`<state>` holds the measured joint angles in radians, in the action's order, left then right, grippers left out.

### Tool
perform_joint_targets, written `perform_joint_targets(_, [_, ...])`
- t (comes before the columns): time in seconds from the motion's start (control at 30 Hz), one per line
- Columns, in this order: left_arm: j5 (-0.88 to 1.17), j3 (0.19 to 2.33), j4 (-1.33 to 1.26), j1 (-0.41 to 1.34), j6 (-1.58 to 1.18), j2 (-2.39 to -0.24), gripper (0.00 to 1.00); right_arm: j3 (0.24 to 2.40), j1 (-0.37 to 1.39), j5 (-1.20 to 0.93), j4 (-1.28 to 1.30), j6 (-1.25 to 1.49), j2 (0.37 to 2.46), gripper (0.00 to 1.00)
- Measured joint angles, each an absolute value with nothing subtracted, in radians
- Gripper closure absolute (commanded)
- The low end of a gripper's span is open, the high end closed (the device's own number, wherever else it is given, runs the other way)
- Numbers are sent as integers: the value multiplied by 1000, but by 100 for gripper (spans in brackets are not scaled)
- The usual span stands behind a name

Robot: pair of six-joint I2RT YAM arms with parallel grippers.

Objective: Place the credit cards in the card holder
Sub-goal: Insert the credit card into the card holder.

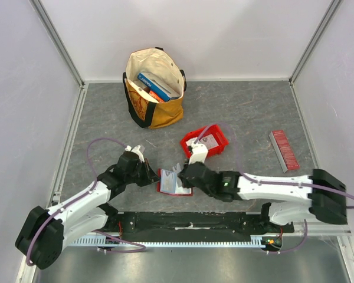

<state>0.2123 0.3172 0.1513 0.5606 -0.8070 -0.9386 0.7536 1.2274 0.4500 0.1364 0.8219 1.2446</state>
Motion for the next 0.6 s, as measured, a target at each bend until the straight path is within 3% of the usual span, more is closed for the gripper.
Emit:
perform_joint_targets(0.23, [228,307,155,561,-826,-868,98,887,1369,670,63,967,1491,100])
perform_joint_targets(0.6, [230,294,165,561,-843,-839,98,920,1377,762,-8,1026,1575,100])
